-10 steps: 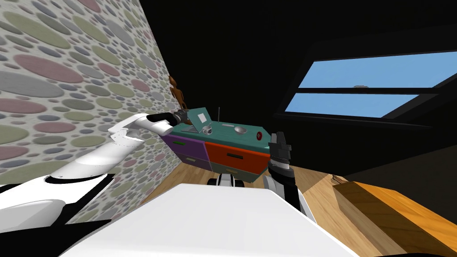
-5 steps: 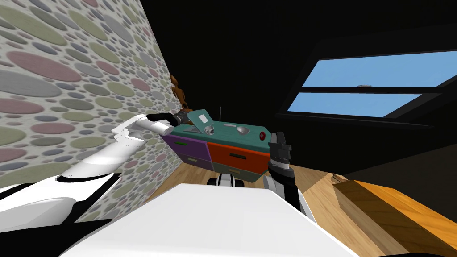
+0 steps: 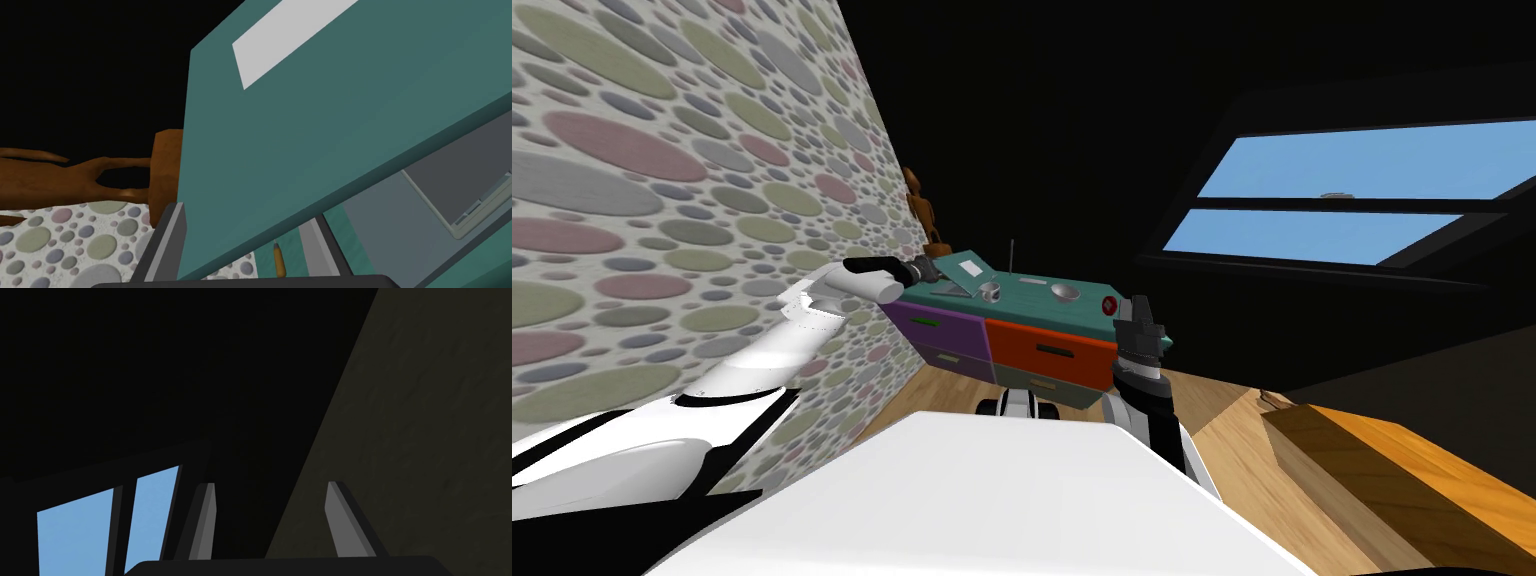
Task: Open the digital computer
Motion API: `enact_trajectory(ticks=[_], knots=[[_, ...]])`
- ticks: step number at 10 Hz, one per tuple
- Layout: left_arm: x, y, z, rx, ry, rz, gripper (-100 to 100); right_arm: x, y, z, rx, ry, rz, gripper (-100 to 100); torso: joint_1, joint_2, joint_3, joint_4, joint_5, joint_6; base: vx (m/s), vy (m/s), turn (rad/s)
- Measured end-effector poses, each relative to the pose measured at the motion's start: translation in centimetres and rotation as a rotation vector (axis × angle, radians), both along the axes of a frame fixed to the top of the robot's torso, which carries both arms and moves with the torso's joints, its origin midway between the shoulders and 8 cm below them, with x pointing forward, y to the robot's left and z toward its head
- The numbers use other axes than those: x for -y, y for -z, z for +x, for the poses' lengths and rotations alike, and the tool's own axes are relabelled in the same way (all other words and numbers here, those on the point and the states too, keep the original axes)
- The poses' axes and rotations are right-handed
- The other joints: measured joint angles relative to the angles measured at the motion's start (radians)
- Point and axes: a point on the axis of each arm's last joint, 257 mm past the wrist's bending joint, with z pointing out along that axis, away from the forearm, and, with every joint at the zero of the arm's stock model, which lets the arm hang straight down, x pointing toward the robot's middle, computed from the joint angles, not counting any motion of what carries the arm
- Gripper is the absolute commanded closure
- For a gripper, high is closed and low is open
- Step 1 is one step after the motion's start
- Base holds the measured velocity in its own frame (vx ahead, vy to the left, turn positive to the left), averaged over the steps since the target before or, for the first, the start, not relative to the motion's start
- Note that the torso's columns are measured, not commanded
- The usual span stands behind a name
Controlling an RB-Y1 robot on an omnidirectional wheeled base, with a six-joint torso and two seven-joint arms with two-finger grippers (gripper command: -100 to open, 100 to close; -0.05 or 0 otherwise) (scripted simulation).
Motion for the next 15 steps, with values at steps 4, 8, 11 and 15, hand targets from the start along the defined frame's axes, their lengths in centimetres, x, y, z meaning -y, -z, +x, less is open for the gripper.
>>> enact_trajectory(ticks=[4, 8, 11, 15], knots=[[0.4, 3.2, 0.7, -0.030, 0.001, -0.184, 100, 0.0, 0.0, 0.0, 0.000, 0.000, 0.000, 0, 0.002, -0.001, -0.001, -0.001, 0.001, 0.000, -0.004, 0.071, -0.001], [1.2, 2.3, 0.0, -0.041, 0.010, -0.229, -100, 0.0, 0.0, 0.0, 0.000, 0.000, 0.000, 0, -0.001, -0.002, -0.001, 0.000, -0.001, 0.001, 0.041, 0.012, 0.041], [2.4, -0.4, -1.1, -0.043, 0.025, -0.228, -100, 0.0, 0.0, 0.0, 0.000, 0.000, 0.000, 0, 0.001, 0.000, 0.000, 0.000, 0.000, 0.001, 0.056, 0.003, 0.035], [2.4, 0.3, -1.2, -0.060, 0.020, -0.231, 0, 0.0, 0.0, 0.0, 0.000, 0.000, 0.000, 0, 0.001, 0.001, 0.001, 0.001, 0.000, 0.001, 0.001, 0.000, -0.001]])
